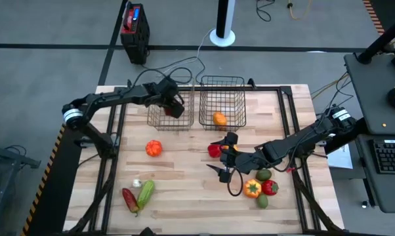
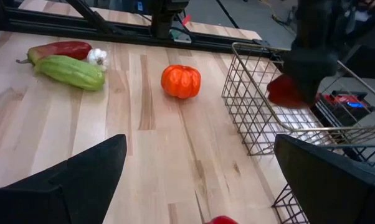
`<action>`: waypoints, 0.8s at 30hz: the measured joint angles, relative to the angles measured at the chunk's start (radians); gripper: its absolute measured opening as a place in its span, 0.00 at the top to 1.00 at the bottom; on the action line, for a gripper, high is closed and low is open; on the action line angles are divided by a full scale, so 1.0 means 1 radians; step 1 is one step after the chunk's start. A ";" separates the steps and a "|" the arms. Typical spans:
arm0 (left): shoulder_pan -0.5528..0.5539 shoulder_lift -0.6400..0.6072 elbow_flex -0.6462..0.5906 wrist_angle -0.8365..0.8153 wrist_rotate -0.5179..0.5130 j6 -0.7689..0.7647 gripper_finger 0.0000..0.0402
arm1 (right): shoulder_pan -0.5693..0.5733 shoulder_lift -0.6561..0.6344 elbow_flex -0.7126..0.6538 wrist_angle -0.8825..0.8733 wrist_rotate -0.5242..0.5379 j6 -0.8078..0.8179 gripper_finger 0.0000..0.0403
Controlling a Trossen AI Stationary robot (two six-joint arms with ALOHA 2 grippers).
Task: Sort produce into baskets
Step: Put the red apple into the silver wire basket
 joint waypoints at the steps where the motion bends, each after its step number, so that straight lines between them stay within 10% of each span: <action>1: 0.002 0.008 0.015 -0.019 -0.004 0.014 0.26 | 0.000 0.000 0.000 -0.004 0.000 0.002 0.01; 24: 0.004 0.096 0.113 -0.216 0.180 0.769 0.26 | 0.000 0.000 0.000 -0.022 -0.001 0.028 0.01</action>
